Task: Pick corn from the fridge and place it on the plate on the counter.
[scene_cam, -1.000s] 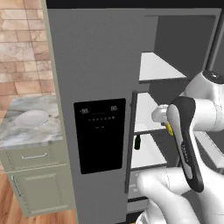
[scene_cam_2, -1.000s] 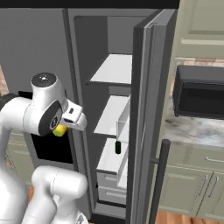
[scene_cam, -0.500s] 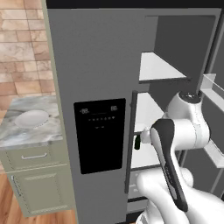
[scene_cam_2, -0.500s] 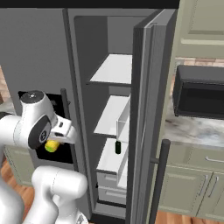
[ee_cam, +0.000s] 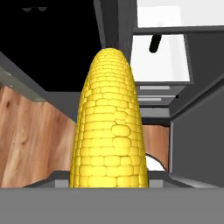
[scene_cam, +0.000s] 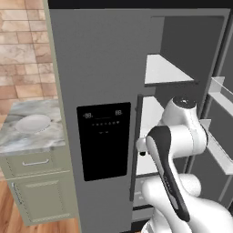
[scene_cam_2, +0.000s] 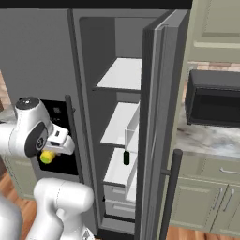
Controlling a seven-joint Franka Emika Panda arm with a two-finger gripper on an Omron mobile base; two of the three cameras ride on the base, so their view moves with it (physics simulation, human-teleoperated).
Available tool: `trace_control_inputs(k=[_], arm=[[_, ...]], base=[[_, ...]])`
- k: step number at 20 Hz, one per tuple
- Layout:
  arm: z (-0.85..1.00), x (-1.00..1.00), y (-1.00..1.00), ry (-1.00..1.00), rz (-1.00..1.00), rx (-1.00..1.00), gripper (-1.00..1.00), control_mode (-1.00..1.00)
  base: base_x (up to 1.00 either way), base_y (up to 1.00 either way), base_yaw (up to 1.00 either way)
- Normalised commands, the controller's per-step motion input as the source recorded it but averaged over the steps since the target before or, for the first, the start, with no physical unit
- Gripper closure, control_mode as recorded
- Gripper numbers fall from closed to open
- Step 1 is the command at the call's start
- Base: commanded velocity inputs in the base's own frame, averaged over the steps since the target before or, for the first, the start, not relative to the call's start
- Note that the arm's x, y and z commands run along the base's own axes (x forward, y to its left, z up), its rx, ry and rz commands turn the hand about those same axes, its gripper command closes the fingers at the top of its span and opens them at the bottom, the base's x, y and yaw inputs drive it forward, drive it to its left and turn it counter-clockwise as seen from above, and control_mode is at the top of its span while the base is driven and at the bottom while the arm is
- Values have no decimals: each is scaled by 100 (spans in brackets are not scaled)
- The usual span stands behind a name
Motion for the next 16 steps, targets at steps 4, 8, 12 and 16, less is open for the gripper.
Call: trace_control_inputs(k=[4, 8, 12, 16], arm=[[0, 0, 0, 0, 0, 0, 100, 100], [0, 0, 0, 0, 0, 0, 100, 100], [0, 0, 0, 0, 0, 0, 100, 100], [0, 0, 0, 0, 0, 0, 100, 100]], base=[[0, 97, -7], [7, 100, -11], [9, 82, -11], [18, 57, -6]])
